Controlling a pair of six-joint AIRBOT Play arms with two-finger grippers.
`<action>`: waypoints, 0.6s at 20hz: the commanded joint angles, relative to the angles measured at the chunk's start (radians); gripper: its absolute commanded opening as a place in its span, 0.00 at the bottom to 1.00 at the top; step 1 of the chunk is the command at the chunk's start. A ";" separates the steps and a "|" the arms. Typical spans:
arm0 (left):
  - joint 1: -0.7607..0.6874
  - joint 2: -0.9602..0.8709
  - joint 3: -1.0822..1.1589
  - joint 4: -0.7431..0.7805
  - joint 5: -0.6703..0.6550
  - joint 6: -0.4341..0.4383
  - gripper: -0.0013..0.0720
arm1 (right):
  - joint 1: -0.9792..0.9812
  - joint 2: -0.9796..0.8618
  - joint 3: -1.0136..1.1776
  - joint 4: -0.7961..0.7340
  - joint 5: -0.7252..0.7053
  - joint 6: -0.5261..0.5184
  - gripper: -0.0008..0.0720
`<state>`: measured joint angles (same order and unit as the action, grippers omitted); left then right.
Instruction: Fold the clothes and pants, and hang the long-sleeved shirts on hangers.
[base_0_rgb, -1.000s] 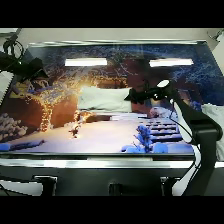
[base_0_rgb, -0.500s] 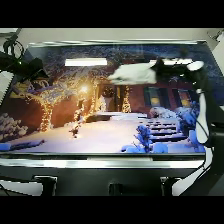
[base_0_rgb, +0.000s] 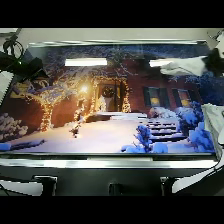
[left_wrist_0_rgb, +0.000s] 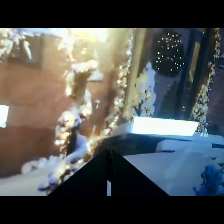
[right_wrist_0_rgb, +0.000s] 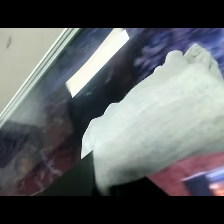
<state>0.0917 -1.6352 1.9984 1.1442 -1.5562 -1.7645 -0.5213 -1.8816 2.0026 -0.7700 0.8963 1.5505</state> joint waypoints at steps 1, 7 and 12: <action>0.000 -0.001 0.000 0.000 0.000 -0.017 0.04 | -0.118 0.019 0.006 -0.071 0.031 0.013 0.06; 0.000 -0.001 0.000 0.000 0.000 -0.036 0.04 | -0.254 0.080 0.006 -0.093 0.130 -0.021 0.06; -0.013 -0.001 0.000 -0.002 0.000 -0.046 0.04 | -0.280 0.166 0.006 -0.187 0.272 -0.041 0.06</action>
<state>0.0860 -1.6356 1.9984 1.1435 -1.5562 -1.8057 -0.7834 -1.7611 2.0079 -0.8925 1.0893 1.5265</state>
